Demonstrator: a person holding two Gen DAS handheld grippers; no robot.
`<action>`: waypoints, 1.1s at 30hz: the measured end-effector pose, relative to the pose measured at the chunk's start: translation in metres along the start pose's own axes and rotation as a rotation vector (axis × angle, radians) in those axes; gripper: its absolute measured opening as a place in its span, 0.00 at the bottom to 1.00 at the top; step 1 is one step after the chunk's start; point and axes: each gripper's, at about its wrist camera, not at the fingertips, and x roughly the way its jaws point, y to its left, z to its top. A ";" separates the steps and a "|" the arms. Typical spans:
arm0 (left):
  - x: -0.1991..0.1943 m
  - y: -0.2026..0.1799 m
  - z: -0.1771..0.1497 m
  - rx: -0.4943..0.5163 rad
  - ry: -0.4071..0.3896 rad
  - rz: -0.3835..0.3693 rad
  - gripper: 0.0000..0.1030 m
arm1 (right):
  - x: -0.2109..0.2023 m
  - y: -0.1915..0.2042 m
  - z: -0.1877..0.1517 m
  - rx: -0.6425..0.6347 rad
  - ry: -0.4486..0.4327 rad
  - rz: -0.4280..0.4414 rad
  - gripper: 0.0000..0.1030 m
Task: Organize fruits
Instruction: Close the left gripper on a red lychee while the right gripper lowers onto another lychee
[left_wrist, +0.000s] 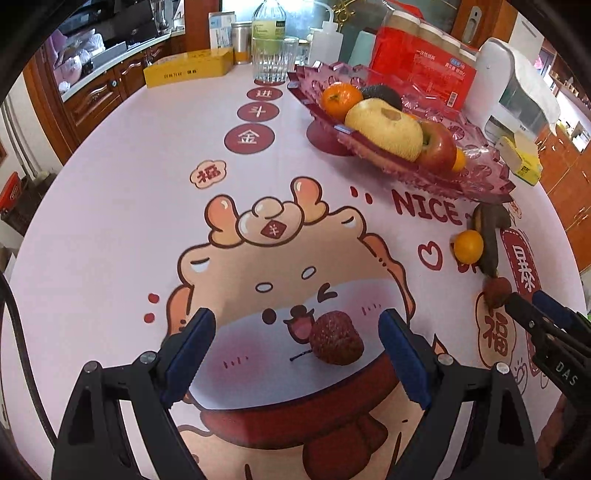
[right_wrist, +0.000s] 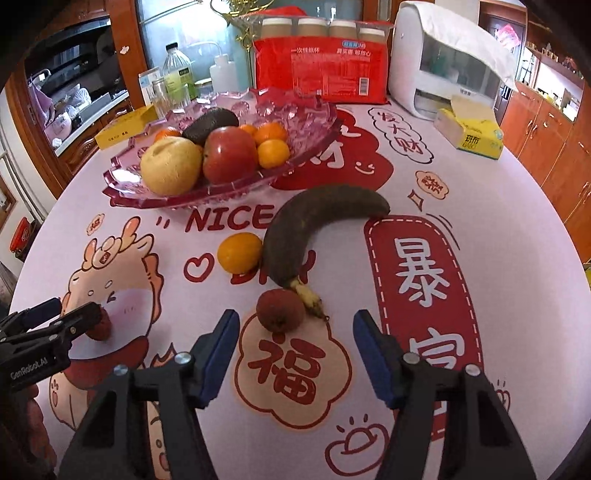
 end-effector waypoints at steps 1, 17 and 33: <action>0.001 0.000 -0.001 -0.005 0.002 -0.001 0.87 | 0.002 0.000 0.000 -0.002 0.005 0.002 0.58; 0.008 -0.003 -0.009 -0.027 0.016 -0.007 0.66 | 0.029 0.006 -0.005 -0.036 0.055 0.013 0.33; 0.004 -0.020 -0.015 0.070 0.036 0.056 0.24 | 0.022 0.006 -0.008 -0.051 0.057 0.034 0.26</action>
